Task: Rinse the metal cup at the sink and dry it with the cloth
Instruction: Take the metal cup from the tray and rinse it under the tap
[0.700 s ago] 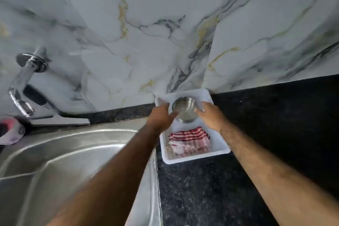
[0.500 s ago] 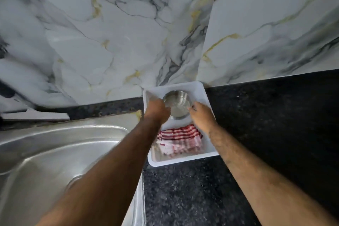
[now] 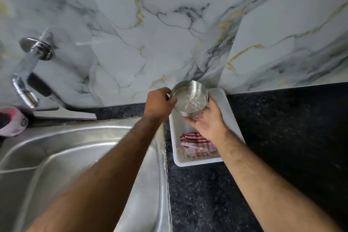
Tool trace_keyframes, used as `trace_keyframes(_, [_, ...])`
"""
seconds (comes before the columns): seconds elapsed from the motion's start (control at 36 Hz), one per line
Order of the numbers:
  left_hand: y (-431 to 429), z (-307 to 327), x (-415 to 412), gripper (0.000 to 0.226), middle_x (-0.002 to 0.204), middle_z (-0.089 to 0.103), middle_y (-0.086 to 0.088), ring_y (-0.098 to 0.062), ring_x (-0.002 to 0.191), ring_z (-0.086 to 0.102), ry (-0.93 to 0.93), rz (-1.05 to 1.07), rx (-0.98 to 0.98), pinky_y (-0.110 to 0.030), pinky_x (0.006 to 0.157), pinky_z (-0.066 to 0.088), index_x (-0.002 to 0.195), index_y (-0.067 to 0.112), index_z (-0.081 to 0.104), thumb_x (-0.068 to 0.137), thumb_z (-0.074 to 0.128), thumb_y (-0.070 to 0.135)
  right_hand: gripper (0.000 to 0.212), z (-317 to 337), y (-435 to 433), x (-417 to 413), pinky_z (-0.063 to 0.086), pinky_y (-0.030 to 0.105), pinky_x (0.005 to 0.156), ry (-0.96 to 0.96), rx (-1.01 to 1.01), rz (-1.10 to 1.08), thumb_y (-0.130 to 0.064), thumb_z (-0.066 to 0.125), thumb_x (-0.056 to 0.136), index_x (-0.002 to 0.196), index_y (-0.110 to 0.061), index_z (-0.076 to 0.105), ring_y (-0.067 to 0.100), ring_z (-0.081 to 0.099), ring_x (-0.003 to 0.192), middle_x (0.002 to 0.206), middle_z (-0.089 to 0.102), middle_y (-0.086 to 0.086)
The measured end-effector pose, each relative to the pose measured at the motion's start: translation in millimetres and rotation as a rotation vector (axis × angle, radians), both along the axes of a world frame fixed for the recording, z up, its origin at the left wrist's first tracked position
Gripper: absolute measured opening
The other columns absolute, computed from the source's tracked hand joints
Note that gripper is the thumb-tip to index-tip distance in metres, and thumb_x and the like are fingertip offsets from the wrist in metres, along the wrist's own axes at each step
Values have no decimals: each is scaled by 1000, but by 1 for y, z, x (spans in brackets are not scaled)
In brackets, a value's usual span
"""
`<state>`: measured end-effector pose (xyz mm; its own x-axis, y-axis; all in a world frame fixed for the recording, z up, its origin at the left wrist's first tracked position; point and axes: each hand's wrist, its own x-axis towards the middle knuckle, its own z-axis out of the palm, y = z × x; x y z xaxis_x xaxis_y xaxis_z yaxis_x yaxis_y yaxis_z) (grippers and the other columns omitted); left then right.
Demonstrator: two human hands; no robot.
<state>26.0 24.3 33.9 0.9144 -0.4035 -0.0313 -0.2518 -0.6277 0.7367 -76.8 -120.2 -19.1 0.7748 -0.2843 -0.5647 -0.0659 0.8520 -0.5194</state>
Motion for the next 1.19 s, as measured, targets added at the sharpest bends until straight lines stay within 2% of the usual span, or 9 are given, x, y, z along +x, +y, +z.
trace_keyframes(0.08, [35, 11, 4, 20, 70, 79, -3, -22, 63, 75, 0, -70, -41, -27, 65, 60, 103, 15, 81, 97, 67, 27, 71, 6, 35, 13, 59, 69, 100, -188, 186, 4, -66, 55, 101, 139, -7, 68, 50, 77, 113, 135, 73, 32])
trace_keyframes(0.17, [82, 10, 8, 29, 79, 81, -1, -17, 67, 75, 79, -92, -147, -22, 56, 58, 106, 19, 82, 104, 62, 39, 67, 10, 72, 26, 53, 76, 104, -236, 231, -22, -62, 57, 100, 139, -8, 68, 54, 71, 124, 137, 72, 33])
trace_keyframes(0.33, [191, -17, 29, 29, 94, 74, -7, -19, 71, 68, 347, 352, -320, -29, 58, 56, 124, 4, 71, 97, 59, 2, 67, 9, 146, 55, 55, 67, 104, -163, 210, 10, -62, 55, 100, 145, -14, 65, 49, 61, 135, 152, 63, 28])
trace_keyframes(0.5, [282, 17, 60, 62, 114, 72, -25, -44, 102, 71, -14, 845, -477, -55, 92, 59, 103, 13, 55, 94, 42, 72, 66, -2, 215, 91, 56, 70, 104, -141, 243, 99, -61, 60, 97, 144, -15, 65, 49, 64, 132, 136, 74, 27])
trace_keyframes(0.61, [294, 64, 75, 57, 74, 68, 10, -8, 68, 66, -221, 618, -270, -24, 62, 50, 81, 30, 57, 82, 55, 87, 64, -4, 256, 113, 51, 72, 108, -162, 256, 159, -62, 59, 96, 139, -15, 68, 50, 64, 130, 138, 73, 27])
trace_keyframes(0.78, [287, 100, 98, 42, 83, 69, -11, -34, 80, 66, -175, 356, 358, -31, 72, 44, 102, 5, 76, 97, 62, 44, 68, -7, 300, 138, 55, 74, 102, -189, 275, 188, -59, 64, 94, 146, -15, 65, 51, 62, 135, 148, 67, 26])
trace_keyframes(0.94, [275, 104, 97, 42, 121, 74, -22, -36, 108, 70, -133, 328, 387, -34, 74, 40, 124, -5, 66, 106, 51, 30, 61, -12, 333, 156, 55, 76, 99, -241, 358, 221, -56, 57, 98, 144, -17, 68, 50, 77, 114, 134, 77, 25])
trace_keyframes(1.08, [290, 103, 104, 26, 90, 65, -15, -38, 91, 67, -85, 177, 306, -33, 67, 39, 95, 6, 63, 105, 50, 25, 58, -15, 353, 164, 53, 76, 102, -253, 386, 255, -51, 62, 95, 135, -11, 76, 51, 75, 116, 135, 76, 25])
trace_keyframes(1.19, [303, 101, 116, 30, 78, 55, -1, -12, 65, 52, -39, 91, 297, -26, 51, 32, 103, 10, 60, 106, 52, 39, 66, -16, 360, 162, 42, 79, 113, -228, 444, 292, -49, 71, 90, 143, -9, 69, 57, 63, 133, 145, 69, 29])
